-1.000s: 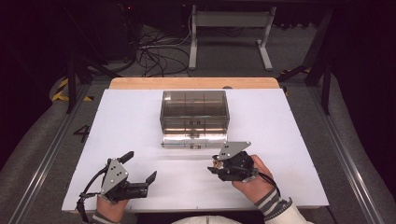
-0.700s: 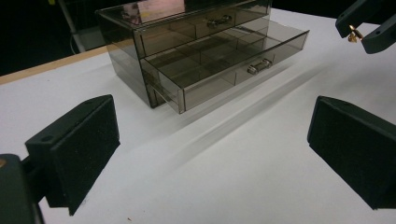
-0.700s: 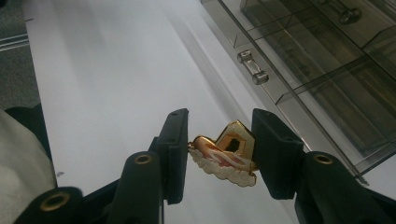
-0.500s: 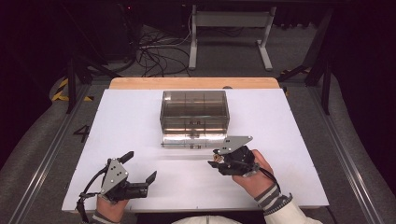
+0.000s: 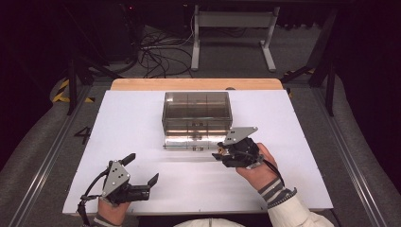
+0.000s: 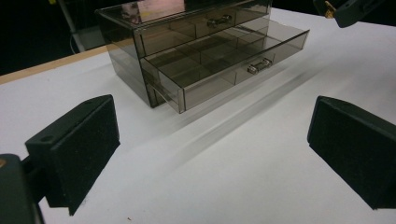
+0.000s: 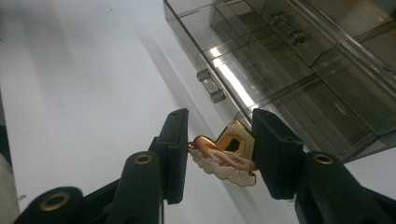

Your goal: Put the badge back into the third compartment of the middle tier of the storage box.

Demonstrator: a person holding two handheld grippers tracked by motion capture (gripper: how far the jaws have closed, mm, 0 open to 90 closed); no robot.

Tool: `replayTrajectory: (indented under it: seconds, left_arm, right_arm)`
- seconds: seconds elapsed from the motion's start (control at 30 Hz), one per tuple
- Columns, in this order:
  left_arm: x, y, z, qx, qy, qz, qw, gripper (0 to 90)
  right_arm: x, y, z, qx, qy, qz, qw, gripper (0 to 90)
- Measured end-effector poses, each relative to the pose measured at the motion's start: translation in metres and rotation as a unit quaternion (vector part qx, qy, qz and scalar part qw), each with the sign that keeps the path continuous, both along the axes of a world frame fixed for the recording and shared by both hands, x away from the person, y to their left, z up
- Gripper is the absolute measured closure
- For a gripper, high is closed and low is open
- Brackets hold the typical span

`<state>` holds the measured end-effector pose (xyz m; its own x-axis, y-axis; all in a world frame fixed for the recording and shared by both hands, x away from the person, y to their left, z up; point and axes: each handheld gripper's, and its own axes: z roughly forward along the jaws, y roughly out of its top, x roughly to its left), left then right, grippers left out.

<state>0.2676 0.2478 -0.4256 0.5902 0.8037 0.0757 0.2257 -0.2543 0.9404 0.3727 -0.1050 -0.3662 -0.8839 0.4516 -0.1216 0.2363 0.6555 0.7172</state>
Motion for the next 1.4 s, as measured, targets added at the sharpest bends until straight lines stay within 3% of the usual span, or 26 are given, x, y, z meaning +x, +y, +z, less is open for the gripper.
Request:
replayTrajectory:
  seconds: [0.37,1.03,1.4]
  left_arm:
    - [0.0,0.0,0.0,0.001,0.0,0.0,1.0,2.9]
    - [0.0,0.001,0.0,0.0,-0.001,0.0,1.0,2.9]
    - [0.0,0.0,0.0,-0.001,0.0,0.0,1.0,2.9]
  right_arm:
    - [0.019,-0.004,0.006,0.003,0.005,-0.018,0.9998,58.4]
    - [0.053,-0.002,-0.004,-0.005,0.012,-0.053,0.9985,58.4]
    - [0.059,0.003,-0.01,-0.011,0.006,-0.062,0.998,58.3]
